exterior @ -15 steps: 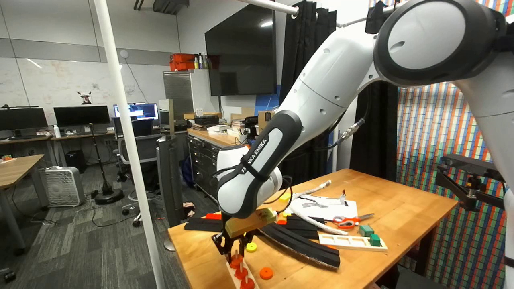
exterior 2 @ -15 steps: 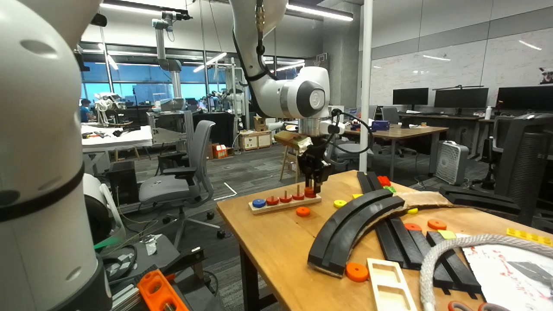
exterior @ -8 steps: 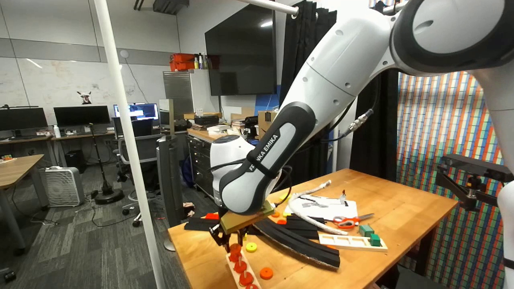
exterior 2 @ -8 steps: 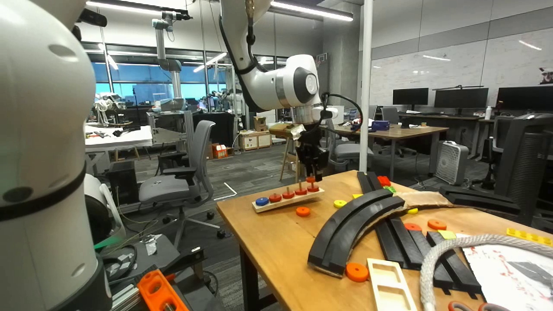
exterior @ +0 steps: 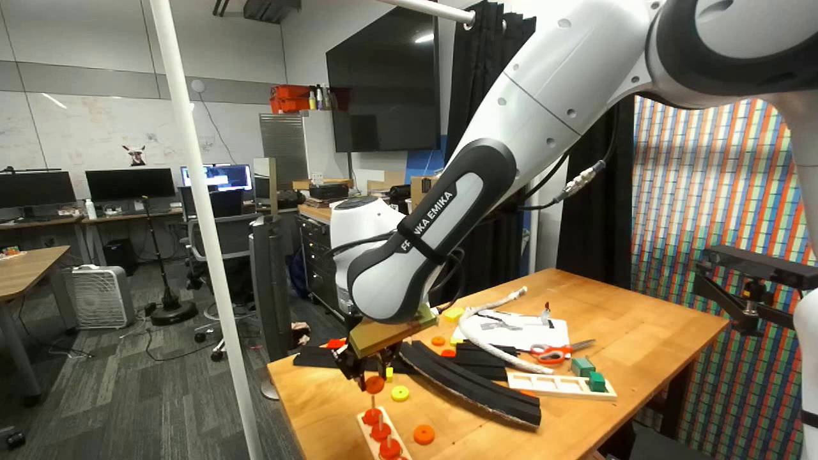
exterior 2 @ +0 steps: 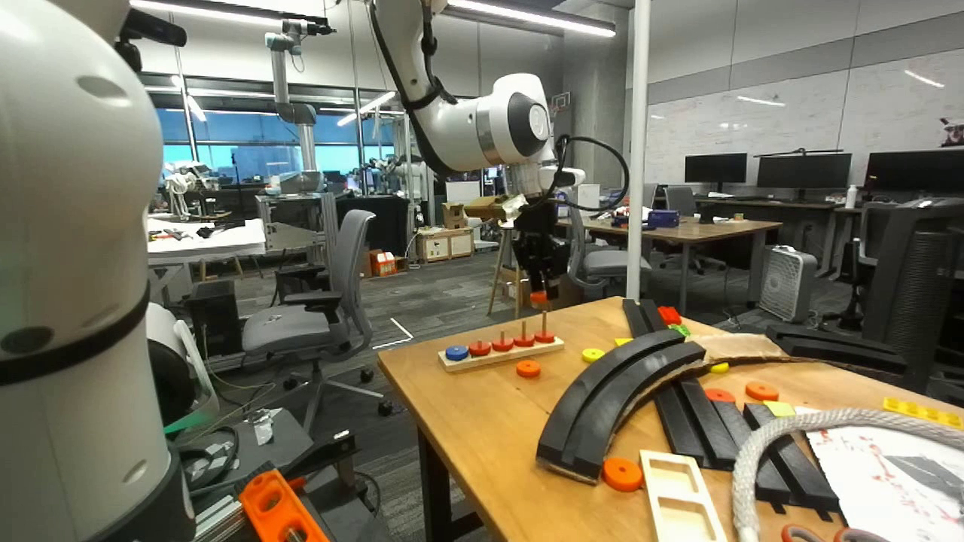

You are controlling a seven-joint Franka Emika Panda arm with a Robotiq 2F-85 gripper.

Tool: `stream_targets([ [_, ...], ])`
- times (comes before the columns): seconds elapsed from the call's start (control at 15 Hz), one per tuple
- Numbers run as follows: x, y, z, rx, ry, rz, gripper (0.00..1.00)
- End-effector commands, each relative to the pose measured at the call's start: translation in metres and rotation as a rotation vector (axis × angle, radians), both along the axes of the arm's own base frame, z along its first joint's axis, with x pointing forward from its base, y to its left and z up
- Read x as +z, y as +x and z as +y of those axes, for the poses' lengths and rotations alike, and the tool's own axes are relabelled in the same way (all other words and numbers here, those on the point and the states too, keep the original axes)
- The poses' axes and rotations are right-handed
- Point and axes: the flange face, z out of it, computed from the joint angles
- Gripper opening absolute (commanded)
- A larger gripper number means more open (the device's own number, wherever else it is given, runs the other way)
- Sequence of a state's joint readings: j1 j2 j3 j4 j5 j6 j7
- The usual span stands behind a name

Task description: Remove the round orange block from the position farthest from you on the wooden board and put it on the table

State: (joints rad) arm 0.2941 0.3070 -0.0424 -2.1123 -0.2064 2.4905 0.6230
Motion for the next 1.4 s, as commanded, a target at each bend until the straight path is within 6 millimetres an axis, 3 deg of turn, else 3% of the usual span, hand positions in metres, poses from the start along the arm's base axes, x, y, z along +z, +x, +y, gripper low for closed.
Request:
stream_targets([
  [0.0,0.013,0.008,-0.003,0.054,0.024,0.022,0.24],
  [0.4,0.01,0.055,-0.019,0.205,0.083,0.012,0.24],
  [0.8,-0.02,0.102,-0.052,0.255,0.168,0.062,0.24],
  [1.33,-0.06,0.133,-0.08,0.273,0.221,0.136,0.24],
])
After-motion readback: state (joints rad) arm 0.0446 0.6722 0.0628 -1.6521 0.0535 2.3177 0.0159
